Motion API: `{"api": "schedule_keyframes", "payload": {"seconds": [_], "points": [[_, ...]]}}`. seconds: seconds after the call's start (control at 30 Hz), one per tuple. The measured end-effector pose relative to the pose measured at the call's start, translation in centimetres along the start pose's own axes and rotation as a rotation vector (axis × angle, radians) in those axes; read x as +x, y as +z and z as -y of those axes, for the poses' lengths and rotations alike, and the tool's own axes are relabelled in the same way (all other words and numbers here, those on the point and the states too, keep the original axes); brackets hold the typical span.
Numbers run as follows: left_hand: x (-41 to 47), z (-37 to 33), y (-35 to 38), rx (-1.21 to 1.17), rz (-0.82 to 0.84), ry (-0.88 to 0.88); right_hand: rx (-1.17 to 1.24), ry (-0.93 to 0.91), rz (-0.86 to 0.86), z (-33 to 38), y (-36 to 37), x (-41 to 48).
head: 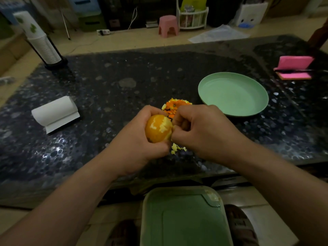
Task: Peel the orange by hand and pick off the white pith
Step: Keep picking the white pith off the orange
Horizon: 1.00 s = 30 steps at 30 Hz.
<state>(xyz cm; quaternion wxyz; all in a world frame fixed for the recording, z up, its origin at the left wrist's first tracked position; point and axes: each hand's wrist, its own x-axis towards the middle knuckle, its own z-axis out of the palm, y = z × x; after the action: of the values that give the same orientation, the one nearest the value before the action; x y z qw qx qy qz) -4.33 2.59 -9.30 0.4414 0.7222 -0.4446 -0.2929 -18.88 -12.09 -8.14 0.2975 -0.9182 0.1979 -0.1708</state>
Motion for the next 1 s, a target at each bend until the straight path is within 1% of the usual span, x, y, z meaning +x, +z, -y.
{"api": "schedule_keyframes", "payload": {"seconds": [0.07,0.2,0.3,0.4,0.57,0.73,0.87,1.0], "points": [[0.0,0.0,-0.1,-0.046,0.006,-0.002,0.050,0.004,-0.007,-0.1,0.0,0.0],[0.0,0.2,-0.6,-0.151,0.045,-0.065,0.151,0.000,0.067,-0.4,-0.5,0.2],[-0.1,0.4,-1.0,-0.224,0.077,-0.102,0.313,0.025,0.143,-0.6,-0.9,0.4],[0.0,0.6,-1.2,-0.310,0.097,-0.095,0.443,0.063,0.193,-0.7,-1.4,0.5],[0.3,0.5,-0.7,-0.465,0.029,-0.076,0.595,0.142,0.172,-0.6,-1.6,0.8],[0.5,0.6,-0.1,-0.468,-0.039,-0.082,0.684,0.207,0.154,-0.2,-1.0,1.0],[0.6,0.8,-0.2,-0.583,-0.027,-0.096,0.749,0.226,0.176,0.0,-0.8,1.0],[0.5,0.9,-0.3,-0.649,0.005,-0.091,0.776,0.220,0.182,-0.2,-0.7,1.1]]}}
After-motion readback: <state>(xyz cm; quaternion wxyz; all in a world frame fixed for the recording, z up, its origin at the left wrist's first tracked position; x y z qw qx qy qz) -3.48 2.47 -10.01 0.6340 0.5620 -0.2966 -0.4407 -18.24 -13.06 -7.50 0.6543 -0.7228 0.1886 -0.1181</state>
